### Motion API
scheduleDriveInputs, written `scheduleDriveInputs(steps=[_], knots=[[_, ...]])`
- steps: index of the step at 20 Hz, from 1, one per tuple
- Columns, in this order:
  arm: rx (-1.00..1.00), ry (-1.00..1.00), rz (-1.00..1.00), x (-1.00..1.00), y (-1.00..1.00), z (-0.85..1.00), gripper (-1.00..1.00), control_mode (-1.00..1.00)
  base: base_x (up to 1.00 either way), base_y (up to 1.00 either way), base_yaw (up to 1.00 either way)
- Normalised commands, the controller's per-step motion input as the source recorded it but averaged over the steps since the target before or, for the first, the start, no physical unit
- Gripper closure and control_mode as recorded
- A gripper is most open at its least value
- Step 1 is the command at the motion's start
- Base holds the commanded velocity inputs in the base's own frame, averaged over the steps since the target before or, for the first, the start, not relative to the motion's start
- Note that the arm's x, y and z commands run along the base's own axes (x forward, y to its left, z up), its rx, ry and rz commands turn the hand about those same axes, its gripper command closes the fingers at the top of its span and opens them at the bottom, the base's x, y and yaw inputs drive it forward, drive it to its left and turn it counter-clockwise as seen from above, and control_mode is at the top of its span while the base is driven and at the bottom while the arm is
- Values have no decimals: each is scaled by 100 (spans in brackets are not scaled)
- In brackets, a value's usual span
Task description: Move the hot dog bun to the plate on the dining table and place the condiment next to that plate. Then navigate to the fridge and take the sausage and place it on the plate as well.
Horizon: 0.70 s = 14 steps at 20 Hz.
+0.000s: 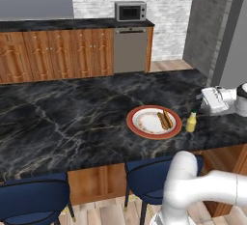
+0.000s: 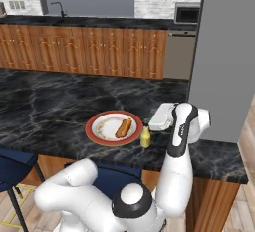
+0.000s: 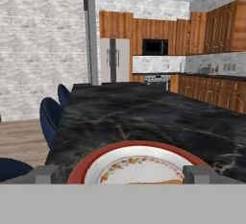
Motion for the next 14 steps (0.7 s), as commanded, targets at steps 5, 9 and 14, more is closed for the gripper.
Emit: scheduleDriveInputs(steps=[5, 9, 14], knots=[[-6, -5, -11, -96, 54, 78, -100, -100, 0, 0, 0], [-40, -21, -16, -93, 86, 57, -100, -100, 0, 0, 0], [-43, -6, -19, -75, 92, 39, -100, -100, 0, 0, 0]])
